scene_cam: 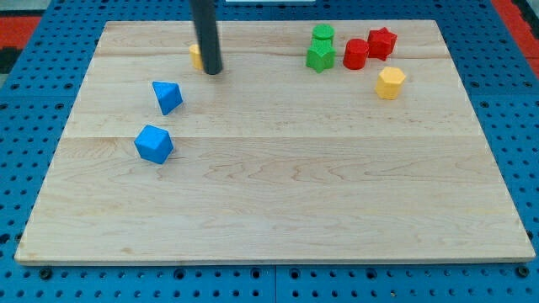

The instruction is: Push the heart slightly to the left of the board

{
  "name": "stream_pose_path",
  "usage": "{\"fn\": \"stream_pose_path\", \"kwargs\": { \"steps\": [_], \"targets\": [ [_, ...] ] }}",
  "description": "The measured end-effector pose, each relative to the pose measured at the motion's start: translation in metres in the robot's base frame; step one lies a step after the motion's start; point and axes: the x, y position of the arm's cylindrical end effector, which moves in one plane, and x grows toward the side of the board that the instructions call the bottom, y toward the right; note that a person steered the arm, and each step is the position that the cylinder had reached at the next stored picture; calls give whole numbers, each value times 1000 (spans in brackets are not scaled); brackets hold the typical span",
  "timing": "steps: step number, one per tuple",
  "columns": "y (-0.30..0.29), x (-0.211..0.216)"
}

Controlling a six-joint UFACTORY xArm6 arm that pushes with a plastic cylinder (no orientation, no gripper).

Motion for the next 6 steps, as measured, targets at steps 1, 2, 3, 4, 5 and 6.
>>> {"fn": "stream_pose_path", "kwargs": {
  "steps": [1,2,3,4,5,6],
  "targets": [
    [54,-1],
    [38,-33],
    [-8,-34],
    [-18,-37],
    [-81,-36],
    [-46,-38]
  ]
}}
